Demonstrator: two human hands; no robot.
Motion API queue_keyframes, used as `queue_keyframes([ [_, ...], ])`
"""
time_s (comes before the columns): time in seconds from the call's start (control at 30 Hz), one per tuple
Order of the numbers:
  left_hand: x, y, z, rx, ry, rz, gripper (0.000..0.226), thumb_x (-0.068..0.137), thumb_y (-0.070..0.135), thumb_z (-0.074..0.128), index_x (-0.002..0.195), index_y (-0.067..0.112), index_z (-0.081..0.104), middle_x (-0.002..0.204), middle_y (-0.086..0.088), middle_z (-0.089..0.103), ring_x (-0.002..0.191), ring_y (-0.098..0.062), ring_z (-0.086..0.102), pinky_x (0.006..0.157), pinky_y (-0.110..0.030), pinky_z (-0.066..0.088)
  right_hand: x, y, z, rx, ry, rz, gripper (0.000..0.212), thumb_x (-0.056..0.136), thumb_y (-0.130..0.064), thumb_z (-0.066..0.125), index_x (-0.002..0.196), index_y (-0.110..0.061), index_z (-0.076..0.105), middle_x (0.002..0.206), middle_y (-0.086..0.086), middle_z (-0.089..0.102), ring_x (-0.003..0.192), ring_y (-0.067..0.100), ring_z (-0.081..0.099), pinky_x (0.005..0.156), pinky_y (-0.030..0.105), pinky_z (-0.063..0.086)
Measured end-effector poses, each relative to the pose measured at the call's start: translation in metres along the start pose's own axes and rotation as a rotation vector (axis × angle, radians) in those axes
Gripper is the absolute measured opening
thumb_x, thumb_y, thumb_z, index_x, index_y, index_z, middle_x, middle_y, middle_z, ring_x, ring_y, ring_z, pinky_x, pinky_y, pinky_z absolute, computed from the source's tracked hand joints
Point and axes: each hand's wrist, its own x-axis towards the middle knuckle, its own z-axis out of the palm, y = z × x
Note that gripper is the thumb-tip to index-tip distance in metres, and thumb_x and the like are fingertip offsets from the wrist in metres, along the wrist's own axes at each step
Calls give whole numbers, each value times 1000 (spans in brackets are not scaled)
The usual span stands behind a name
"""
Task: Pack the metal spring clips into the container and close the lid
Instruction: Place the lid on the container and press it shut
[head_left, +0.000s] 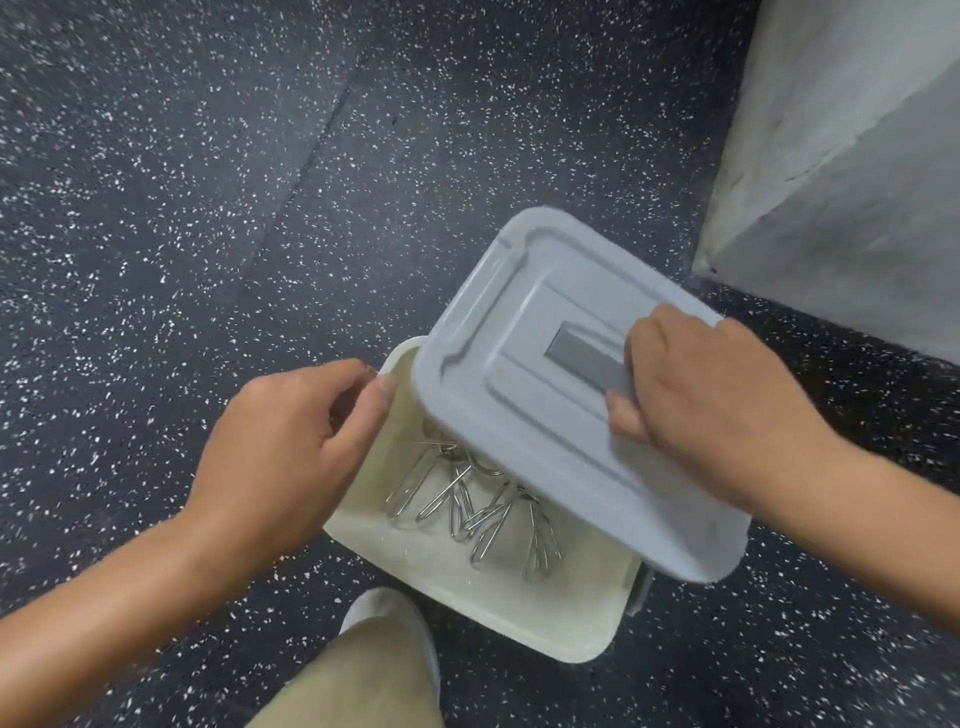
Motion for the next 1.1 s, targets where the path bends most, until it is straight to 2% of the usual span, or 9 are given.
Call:
queue_keyframes([
  [0.2,2,-10,-1,-30,26,-59,27,96,44,52,77,25,58,61,8,60,56,-14,55,56,-37,46,-26,-67,15,106,-41,15,29,61,-20,77,74,-4,56,67,15,51,54,28,47,54,37,27],
  [0.4,1,-19,4,63,-47,-61,17,94,45,52,97,29,55,89,13,53,72,-11,54,68,-39,45,-28,-116,28,161,-73,35,17,65,-21,59,75,-8,56,68,10,50,58,25,46,56,37,27],
  [0.6,2,-27,11,132,-175,-121,40,92,50,55,125,29,48,123,6,46,107,-19,52,80,-37,42,-21,-127,33,142,-44,61,7,70,-16,51,75,-11,53,70,8,47,59,24,43,57,37,22],
  [0.7,3,-30,14,161,-241,-143,52,92,51,53,136,28,40,136,1,47,117,-23,52,86,-39,42,-21,-125,34,210,-64,92,12,69,-15,63,75,-11,54,69,8,48,58,26,45,55,36,24],
  [0.8,6,-33,18,162,-284,-173,65,92,54,52,147,24,32,145,-4,47,126,-27,51,97,-44,43,-34,-110,33,373,-24,131,21,81,-29,68,88,-12,57,80,5,54,69,27,51,58,37,37],
  [0.87,7,-36,21,160,-314,-203,74,92,56,52,152,20,28,149,-7,48,130,-28,50,101,-46,43,-48,-95,30,531,-5,270,28,91,-35,59,110,-14,55,102,1,56,91,22,53,78,37,46],
  [0.97,10,-36,24,163,-373,-275,67,92,55,54,143,15,37,135,-9,60,114,-31,59,86,-43,48,-72,-76,34,733,21,676,57,93,-42,59,139,-15,38,137,0,42,126,17,38,108,38,35],
  [1.03,10,-34,25,171,-376,-269,47,92,54,55,121,17,50,111,-6,68,92,-29,62,69,-40,46,-86,-68,45,955,-93,968,81,90,-50,61,151,-14,22,154,2,28,140,20,29,115,45,28],
  [1.1,10,-34,24,186,-336,-240,32,91,53,58,96,22,51,88,0,65,74,-22,58,58,-38,40,-96,-65,55,1312,-255,1224,94,83,-60,65,153,-17,19,153,6,37,134,23,41,109,47,35],
])
